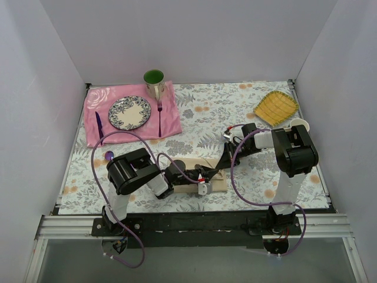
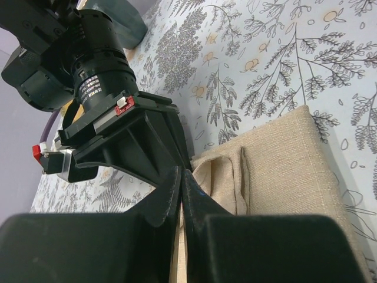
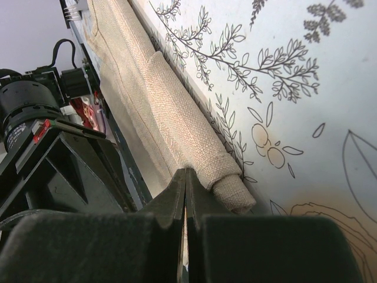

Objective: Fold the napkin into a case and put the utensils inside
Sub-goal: Smooth out the 2/3-rectangle-folded napkin at the center of the board.

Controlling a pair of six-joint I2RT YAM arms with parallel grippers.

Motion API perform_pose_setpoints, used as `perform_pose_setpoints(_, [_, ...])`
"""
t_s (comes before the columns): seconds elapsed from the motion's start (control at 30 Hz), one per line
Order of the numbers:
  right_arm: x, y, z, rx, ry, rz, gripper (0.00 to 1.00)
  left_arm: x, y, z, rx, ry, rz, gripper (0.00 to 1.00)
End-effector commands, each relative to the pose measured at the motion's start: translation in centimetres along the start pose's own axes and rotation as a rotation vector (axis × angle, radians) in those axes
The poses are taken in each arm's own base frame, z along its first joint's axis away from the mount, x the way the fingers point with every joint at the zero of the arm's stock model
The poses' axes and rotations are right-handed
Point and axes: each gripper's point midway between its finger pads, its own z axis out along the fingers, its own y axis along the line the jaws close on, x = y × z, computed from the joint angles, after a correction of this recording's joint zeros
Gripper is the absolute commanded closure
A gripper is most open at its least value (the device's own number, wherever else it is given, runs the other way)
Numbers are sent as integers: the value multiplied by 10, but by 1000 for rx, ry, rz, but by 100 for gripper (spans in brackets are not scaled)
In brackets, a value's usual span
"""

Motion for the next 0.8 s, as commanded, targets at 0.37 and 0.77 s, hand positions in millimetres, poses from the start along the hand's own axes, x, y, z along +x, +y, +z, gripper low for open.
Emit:
perform_pose_setpoints(0.37, [5,-16,4,58,20,7,99,-3,15,15,-44,-34,59,100])
perform_pose_setpoints(0.77, [5,-17,4,55,21,11,99,11,4,19,-10,0,49,100])
